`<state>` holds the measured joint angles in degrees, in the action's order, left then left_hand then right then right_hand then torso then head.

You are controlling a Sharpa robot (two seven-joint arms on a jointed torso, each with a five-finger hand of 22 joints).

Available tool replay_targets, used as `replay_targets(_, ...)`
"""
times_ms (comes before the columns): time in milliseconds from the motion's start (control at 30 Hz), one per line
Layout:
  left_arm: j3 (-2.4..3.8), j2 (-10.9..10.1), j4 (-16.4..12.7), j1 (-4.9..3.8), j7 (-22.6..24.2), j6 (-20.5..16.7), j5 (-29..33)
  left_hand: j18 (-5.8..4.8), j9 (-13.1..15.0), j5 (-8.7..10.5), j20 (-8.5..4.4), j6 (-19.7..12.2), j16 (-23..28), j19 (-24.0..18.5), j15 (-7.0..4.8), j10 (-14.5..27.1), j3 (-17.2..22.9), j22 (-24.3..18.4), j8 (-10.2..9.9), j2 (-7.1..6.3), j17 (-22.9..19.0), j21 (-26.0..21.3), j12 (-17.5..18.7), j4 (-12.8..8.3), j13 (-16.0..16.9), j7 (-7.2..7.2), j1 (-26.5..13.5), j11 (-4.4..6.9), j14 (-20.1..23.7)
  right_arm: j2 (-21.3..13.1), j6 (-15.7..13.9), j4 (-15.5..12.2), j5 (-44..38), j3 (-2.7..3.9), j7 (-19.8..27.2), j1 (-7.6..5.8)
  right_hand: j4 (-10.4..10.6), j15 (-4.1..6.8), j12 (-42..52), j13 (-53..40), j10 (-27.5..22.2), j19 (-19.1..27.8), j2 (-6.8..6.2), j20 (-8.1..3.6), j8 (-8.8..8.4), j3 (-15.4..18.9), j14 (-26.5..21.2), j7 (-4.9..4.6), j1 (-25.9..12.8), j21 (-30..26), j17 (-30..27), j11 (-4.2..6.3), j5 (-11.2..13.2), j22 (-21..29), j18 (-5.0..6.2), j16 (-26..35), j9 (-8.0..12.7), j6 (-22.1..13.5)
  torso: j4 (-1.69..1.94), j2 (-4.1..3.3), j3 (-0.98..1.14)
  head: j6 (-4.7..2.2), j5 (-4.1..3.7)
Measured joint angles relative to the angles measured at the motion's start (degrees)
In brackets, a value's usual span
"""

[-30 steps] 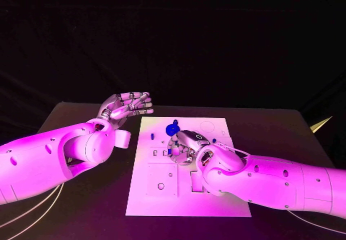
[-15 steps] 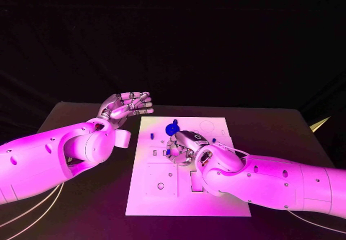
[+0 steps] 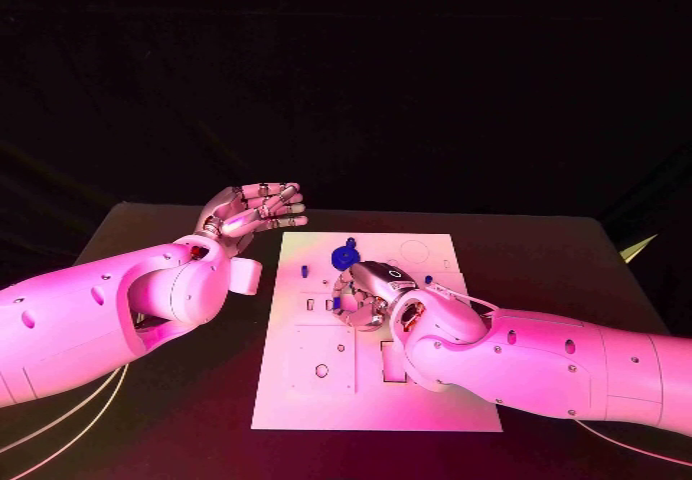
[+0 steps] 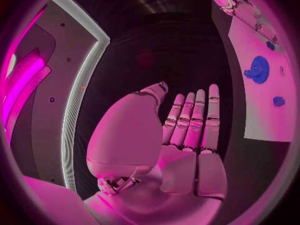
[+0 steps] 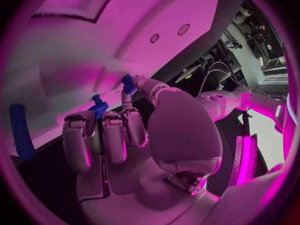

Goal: Assemble the parts on the task board

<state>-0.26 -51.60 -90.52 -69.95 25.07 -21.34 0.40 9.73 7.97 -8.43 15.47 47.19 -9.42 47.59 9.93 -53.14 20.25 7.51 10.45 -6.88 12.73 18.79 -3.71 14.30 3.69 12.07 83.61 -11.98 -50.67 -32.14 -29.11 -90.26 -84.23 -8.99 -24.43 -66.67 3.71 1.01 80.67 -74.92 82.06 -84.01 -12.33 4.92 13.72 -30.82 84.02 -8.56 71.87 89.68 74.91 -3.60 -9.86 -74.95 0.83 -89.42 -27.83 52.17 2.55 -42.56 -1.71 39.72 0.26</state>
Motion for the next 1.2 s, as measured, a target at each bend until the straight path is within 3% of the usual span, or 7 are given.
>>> replay_targets(433,-0.02,0.0,0.1,0.00,-0.1,0.1,0.0,0.00,0.0,0.00,0.00,0.0,0.0,0.0,0.00,0.0,0.0,0.0,0.0,0.00,0.0,0.0,0.0,0.0,0.0,0.00,0.0,0.00,0.0,0.0,0.0,0.0,0.0,-0.03,0.3,0.02,0.0,-1.24,-1.3,0.0,-1.3,0.0,-0.96,1.09,-2.74,1.1,0.0,-1.21,-0.2,0.0,0.0,-1.33,0.6,0.0,-0.01,0.0,1.5,-3.9,0.00,0.01,0.04,-0.05,0.02)
replay_targets(533,-0.03,0.0,0.1,0.00,-0.1,0.1,0.0,0.00,0.0,0.00,0.00,0.0,0.0,0.0,0.00,0.0,0.2,-0.1,0.0,-0.15,0.1,0.0,0.0,-0.2,0.0,0.00,-0.1,0.00,0.0,-0.2,-0.1,-0.1,0.0,-0.03,0.4,0.02,0.6,-2.07,-2.8,0.0,-3.1,0.0,-1.13,1.92,-4.83,5.5,0.0,-2.02,0.2,0.0,0.0,-1.84,-0.1,0.0,0.00,0.0,2.5,-6.3,-0.02,0.02,0.03,-0.06,0.09)
replay_targets(667,-0.04,0.1,0.2,0.00,-0.1,0.1,0.0,0.00,0.0,0.00,0.00,0.0,0.0,0.0,0.00,0.2,0.2,-0.1,0.0,-0.23,0.1,0.0,0.0,-0.2,0.0,0.00,-0.2,0.21,0.0,-0.7,-0.4,-0.7,0.0,-0.03,0.7,0.03,4.4,-2.86,-3.1,0.0,-4.0,0.0,1.12,2.67,-7.40,18.2,0.0,-2.81,5.4,0.0,0.0,-2.76,-0.1,0.0,0.00,0.0,4.3,-8.7,0.00,0.03,0.05,-0.04,0.10)
replay_targets(800,-0.07,0.1,0.3,0.00,-0.5,0.2,-0.1,0.00,0.0,0.00,0.00,0.0,0.0,0.0,-0.07,0.4,0.4,0.0,0.0,-0.23,0.5,0.5,0.0,-0.4,0.0,0.00,-0.2,0.07,-0.1,-2.7,-1.7,-2.6,0.3,-0.03,1.6,0.04,8.7,-2.89,-3.1,0.0,-4.1,0.0,1.64,2.67,-7.61,22.3,0.0,-2.73,9.1,0.0,0.0,-2.86,-0.1,0.0,-0.01,0.0,5.0,-8.3,0.03,0.08,0.07,-0.05,0.26)
replay_targets(900,-0.08,-0.1,0.5,0.00,-1.7,0.5,-0.9,-0.01,0.1,0.00,-0.50,0.3,-1.3,1.6,-0.73,-0.1,0.6,0.5,0.1,-0.23,1.5,2.0,-0.3,-0.6,0.2,0.00,-0.2,0.20,-2.5,-5.4,-3.5,-4.7,1.4,0.16,3.4,-0.28,9.9,-2.97,-3.1,0.0,-4.3,0.0,2.63,2.67,-6.35,21.4,0.1,-2.42,10.6,0.0,0.0,-2.81,-0.8,0.0,0.00,0.0,4.8,-5.8,0.01,0.15,0.11,-0.18,0.47)
replay_targets(1033,-0.08,-0.4,0.5,-0.03,-5.0,1.7,-4.3,-0.01,0.9,0.00,-2.56,1.8,-6.9,5.8,-2.79,-4.6,1.9,2.6,1.2,-1.02,5.2,6.3,-2.7,-0.8,1.1,0.29,-1.3,1.93,-8.4,-9.0,-5.7,-7.0,5.1,0.45,7.1,-2.21,10.8,-2.59,-3.1,0.0,-4.9,0.0,3.04,2.67,-4.44,20.1,0.0,-1.65,11.0,0.0,0.0,-2.21,-1.2,0.0,0.00,0.3,4.4,-3.8,-0.10,0.27,0.10,-0.24,0.53)
replay_targets(1200,-0.08,-0.4,0.4,-0.12,-11.3,3.8,-10.9,-0.01,5.0,0.00,-6.57,4.9,-24.3,11.5,-6.86,-13.1,2.3,8.7,7.9,-2.32,17.0,17.1,-11.4,-0.4,6.0,-1.35,-4.1,5.30,-15.7,-14.3,-7.0,-9.1,12.4,0.56,10.9,-5.67,11.2,-2.21,-3.1,0.0,-4.9,0.0,3.04,2.23,-2.64,18.8,0.0,-1.19,11.0,0.0,0.0,-1.67,-1.6,0.0,0.00,0.3,4.1,-2.7,-0.18,0.62,0.08,-0.25,0.69)
